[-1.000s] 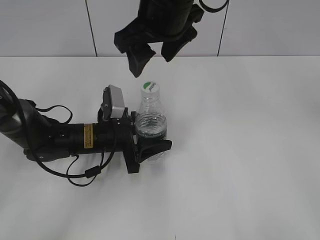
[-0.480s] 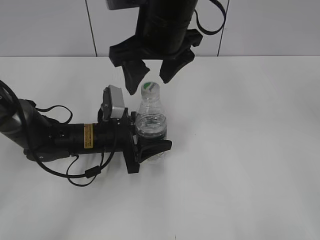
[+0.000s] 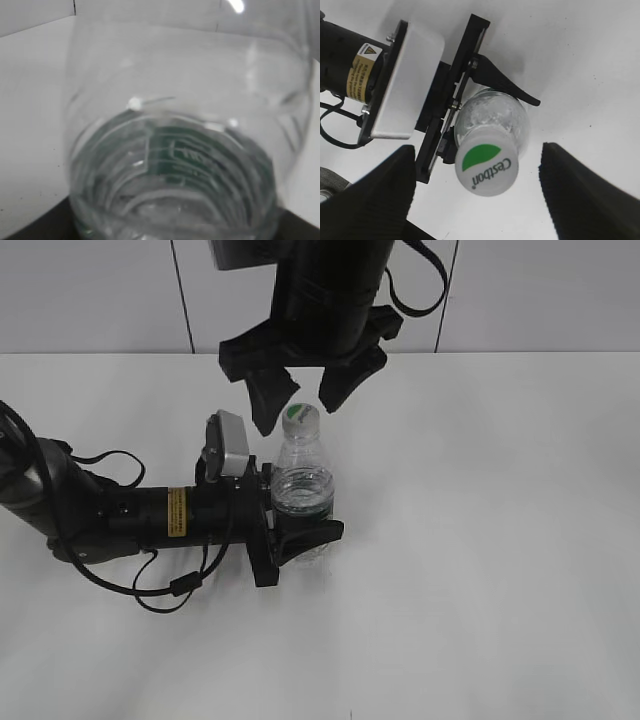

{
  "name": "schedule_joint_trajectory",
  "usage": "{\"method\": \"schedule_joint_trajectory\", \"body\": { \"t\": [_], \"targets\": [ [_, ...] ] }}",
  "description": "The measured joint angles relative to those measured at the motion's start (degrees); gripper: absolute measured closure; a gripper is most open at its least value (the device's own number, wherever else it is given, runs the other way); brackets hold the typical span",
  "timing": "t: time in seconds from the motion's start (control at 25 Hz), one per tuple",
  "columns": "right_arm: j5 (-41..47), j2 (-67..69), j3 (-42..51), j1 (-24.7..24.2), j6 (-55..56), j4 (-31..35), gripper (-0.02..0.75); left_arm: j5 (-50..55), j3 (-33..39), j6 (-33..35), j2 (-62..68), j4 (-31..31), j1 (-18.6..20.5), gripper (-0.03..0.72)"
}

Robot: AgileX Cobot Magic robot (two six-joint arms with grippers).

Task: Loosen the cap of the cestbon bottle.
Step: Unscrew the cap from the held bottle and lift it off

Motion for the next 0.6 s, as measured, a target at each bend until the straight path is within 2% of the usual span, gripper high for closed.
{"method": "schedule_joint_trajectory", "body": {
  "t": [0.4, 0.48, 0.6],
  "targets": [
    [0.0, 0.9, 0.0, 0.0, -1.3, 0.0, 0.242, 0.0, 0.0, 0.0, 0.0, 0.0, 0.0, 0.278],
    [0.0, 0.9, 0.0, 0.0, -1.7, 0.0, 0.297, 0.0, 0.0, 0.0, 0.0, 0.0, 0.0, 0.278],
    [0.0, 0.9, 0.0, 0.0, -2.7, -0.4, 0.422, 0.0, 0.0, 0.0, 0.0, 0.0, 0.0, 0.278]
  ]
}}
